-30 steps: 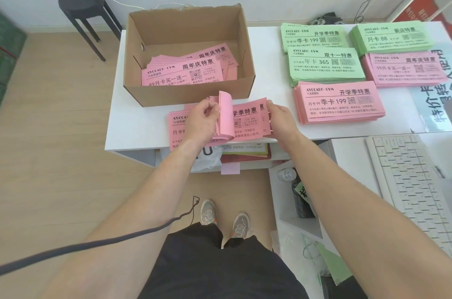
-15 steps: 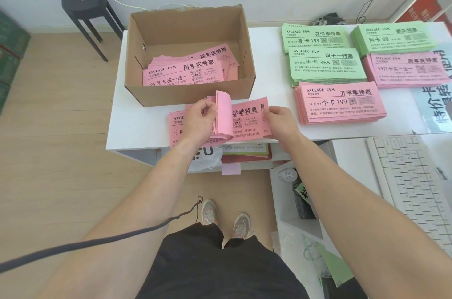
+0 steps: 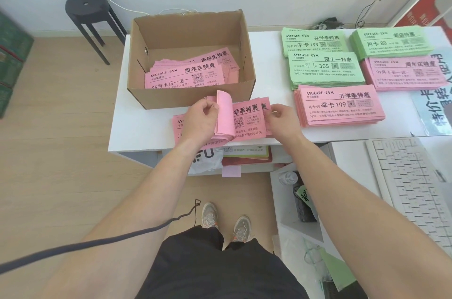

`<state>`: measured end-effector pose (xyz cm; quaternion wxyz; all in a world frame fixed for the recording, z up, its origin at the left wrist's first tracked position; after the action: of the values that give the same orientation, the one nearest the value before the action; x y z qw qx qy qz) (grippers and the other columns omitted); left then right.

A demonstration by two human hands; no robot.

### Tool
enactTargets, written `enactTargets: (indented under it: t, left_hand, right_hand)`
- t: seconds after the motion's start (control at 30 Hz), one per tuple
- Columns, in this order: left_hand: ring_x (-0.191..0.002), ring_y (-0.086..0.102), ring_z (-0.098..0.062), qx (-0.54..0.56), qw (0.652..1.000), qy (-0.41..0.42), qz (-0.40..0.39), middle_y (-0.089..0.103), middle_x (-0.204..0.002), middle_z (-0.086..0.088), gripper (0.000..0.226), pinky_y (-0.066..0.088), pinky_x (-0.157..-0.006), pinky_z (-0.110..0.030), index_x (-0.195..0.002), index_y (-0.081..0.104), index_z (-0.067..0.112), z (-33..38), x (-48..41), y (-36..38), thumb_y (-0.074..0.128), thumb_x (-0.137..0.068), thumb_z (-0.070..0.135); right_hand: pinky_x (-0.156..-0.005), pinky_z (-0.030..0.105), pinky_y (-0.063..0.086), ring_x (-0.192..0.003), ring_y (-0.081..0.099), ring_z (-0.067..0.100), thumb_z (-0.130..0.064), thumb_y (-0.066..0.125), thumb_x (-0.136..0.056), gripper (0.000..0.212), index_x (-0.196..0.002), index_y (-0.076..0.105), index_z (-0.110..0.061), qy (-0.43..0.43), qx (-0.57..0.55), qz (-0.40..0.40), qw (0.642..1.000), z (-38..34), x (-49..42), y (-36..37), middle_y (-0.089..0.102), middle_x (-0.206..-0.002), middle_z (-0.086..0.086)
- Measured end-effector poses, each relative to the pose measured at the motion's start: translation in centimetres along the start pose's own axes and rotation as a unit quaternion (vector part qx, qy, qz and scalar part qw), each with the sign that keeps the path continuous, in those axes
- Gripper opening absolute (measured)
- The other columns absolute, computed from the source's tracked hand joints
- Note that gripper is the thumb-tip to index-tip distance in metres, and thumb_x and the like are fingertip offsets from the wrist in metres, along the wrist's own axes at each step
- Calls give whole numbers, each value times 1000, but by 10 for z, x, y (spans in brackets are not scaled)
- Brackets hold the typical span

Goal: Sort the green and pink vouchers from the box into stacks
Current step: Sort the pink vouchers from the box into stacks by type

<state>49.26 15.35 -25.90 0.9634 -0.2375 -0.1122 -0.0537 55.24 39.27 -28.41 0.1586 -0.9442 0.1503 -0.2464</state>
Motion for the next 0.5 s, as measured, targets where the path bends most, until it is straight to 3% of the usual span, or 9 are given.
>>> enactTargets:
  t: [0.1, 0.23, 0.4, 0.5]
  left_hand:
    - [-81, 52, 4, -20, 1000, 12, -4, 57, -89, 20, 13, 33, -65, -10, -95, 63, 21, 9, 4, 4, 53, -103, 25]
    - [-73, 51, 6, -25, 999, 26, 0, 58, -82, 18, 13, 34, -61, -3, -91, 63, 20, 17, 8, 9, 55, -101, 22]
    - [-69, 51, 2, -23, 999, 26, -2, 56, -75, 17, 18, 36, -60, -9, -84, 62, 24, 18, 10, 9, 55, -100, 22]
    - [-69, 51, 3, -25, 999, 28, 0, 57, -75, 18, 18, 36, -61, -8, -83, 63, 25, 22, 11, 5, 56, -99, 23]
  right_hand:
    - [-66, 41, 64, -85, 77, 29, -14, 68, -95, 16, -110, 68, -6, 21, -86, -62, 994, -1, 5, 11, 77, -97, 12]
    - [-67, 39, 63, -88, 77, 27, -18, 82, -86, 35, -117, 68, -11, 32, -77, -146, 986, -8, 12, 36, 75, -103, 10]
    - [-60, 31, 61, -84, 75, 24, -5, 78, -86, 27, -111, 70, -12, 10, -87, -139, 987, -23, 12, 55, 76, -101, 8]
    - [-62, 33, 62, -85, 75, 24, -4, 78, -86, 27, -110, 70, -14, 17, -98, -138, 985, -22, 11, 56, 76, -102, 7]
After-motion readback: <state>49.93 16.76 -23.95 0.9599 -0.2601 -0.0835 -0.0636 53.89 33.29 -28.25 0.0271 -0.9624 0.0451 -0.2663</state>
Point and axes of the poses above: each hand's wrist, its own x-axis away from the middle knuckle, its own y-axis out of the palm, z = x × y, the point moved 10 cm from there along -x, towards the middle knuckle
